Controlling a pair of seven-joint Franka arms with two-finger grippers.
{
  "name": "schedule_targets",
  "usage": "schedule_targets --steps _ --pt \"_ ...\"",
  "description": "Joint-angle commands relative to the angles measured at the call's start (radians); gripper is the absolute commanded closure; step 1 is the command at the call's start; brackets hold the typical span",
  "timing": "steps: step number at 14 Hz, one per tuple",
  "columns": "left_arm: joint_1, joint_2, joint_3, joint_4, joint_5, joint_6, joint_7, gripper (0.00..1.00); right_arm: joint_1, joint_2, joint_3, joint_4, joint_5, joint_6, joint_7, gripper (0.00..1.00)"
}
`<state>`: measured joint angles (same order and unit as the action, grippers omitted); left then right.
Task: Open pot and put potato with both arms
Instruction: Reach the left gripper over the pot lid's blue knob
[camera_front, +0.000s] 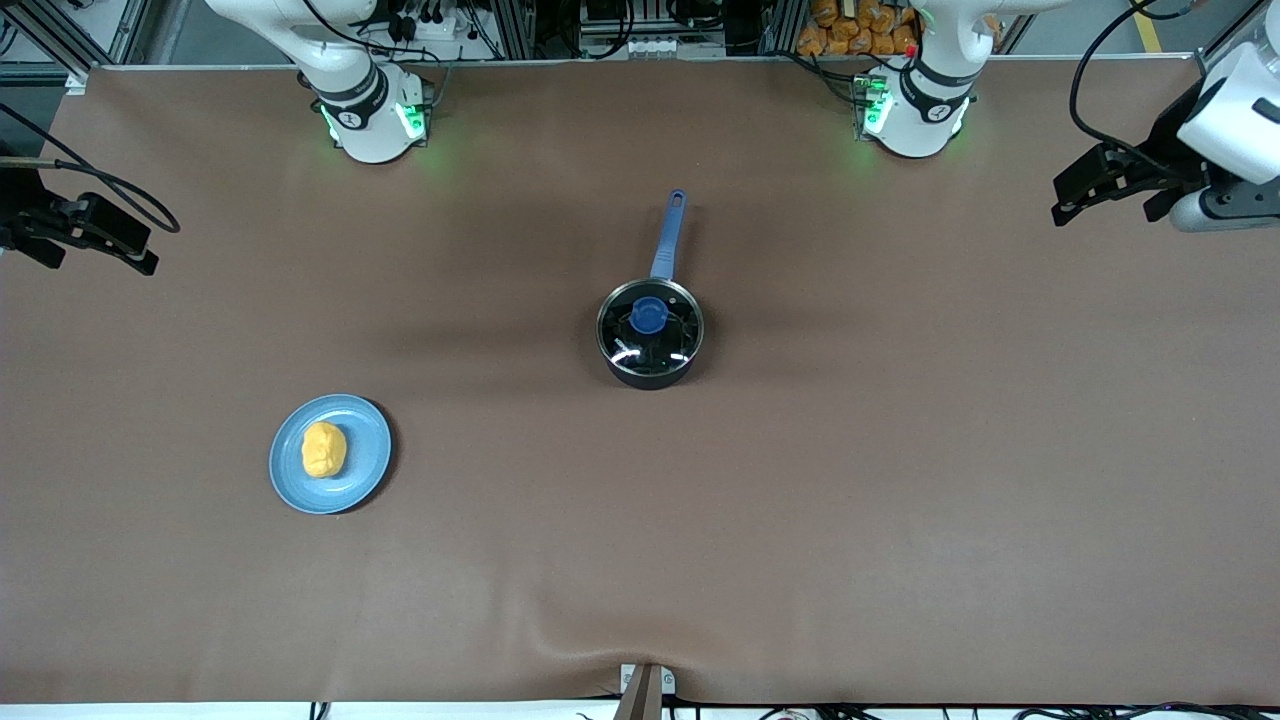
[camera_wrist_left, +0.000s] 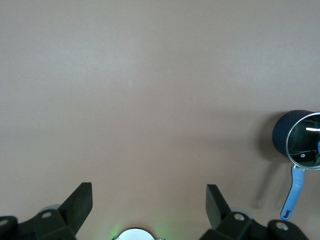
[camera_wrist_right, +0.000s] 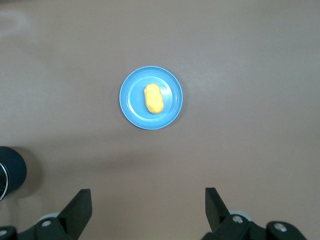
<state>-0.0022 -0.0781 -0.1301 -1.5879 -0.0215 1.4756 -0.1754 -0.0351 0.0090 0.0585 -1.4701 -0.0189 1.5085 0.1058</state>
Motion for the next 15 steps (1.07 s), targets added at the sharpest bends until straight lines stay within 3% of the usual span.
schedule_targets --steps 1,8,10,12,15 --pt "-0.002 0.005 -0.005 0.008 -0.008 -0.018 0.002 0.0 0.003 0.003 0.004 0.011 -0.01 -0.004 0.012 0.0" --pt "-0.015 0.049 -0.006 0.032 -0.012 -0.017 -0.006 0.0 0.02 0.005 0.003 0.013 -0.016 0.01 0.012 0.0" --pt "-0.048 0.092 -0.037 0.034 -0.012 0.011 -0.012 0.0 0.018 0.005 0.003 0.011 -0.018 0.01 0.012 0.0" --pt "-0.106 0.153 -0.089 0.034 -0.008 0.105 -0.06 0.0 0.015 0.006 0.001 0.011 -0.013 0.012 0.012 0.0" --pt "-0.246 0.26 -0.1 0.057 -0.006 0.179 -0.223 0.0 0.014 0.006 0.0 0.011 -0.007 0.019 0.014 0.0"
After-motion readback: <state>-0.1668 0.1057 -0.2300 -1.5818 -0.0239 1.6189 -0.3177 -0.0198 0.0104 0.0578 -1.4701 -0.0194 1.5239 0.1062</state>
